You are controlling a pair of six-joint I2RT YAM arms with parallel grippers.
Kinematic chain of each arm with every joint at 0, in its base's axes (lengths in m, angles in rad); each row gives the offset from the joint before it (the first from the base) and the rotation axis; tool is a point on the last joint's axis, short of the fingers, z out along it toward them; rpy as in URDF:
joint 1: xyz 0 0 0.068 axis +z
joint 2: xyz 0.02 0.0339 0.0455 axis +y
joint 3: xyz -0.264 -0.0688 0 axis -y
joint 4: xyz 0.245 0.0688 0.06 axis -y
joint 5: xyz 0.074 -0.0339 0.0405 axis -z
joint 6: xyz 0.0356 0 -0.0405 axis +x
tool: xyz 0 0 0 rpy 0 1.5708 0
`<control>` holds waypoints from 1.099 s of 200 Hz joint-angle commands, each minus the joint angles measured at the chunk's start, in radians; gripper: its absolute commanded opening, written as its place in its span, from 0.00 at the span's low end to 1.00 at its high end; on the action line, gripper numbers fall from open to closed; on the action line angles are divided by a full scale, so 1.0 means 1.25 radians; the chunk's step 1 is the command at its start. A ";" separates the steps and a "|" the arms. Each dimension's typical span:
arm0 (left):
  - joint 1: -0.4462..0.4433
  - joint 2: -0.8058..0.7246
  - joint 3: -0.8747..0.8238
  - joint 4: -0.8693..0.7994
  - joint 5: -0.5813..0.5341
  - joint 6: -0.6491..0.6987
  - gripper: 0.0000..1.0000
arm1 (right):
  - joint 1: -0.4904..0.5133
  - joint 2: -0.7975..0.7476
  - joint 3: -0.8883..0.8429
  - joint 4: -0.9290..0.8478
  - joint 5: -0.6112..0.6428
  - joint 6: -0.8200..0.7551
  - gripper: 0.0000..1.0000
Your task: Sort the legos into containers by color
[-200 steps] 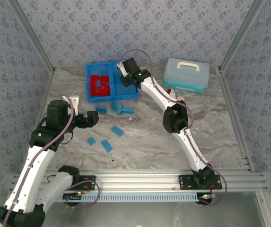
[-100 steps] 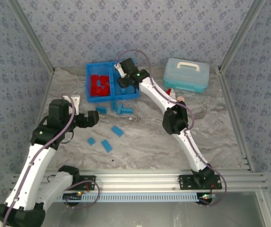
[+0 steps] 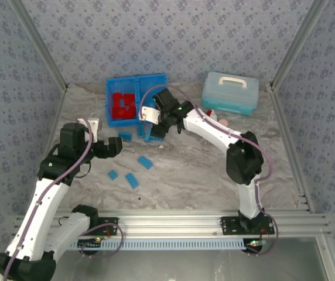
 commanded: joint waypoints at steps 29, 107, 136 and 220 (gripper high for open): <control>-0.002 -0.004 0.011 -0.006 -0.010 0.020 0.99 | -0.009 0.116 0.030 -0.052 -0.036 -0.036 0.92; -0.003 -0.014 0.011 -0.012 -0.050 0.014 0.99 | -0.021 0.229 0.109 -0.093 -0.058 -0.049 0.74; -0.003 -0.013 0.011 -0.012 -0.051 0.013 0.99 | -0.027 0.242 0.104 -0.080 -0.072 -0.044 0.56; -0.003 -0.013 0.012 -0.016 -0.059 0.012 0.99 | -0.023 0.205 0.089 -0.067 -0.086 -0.037 0.18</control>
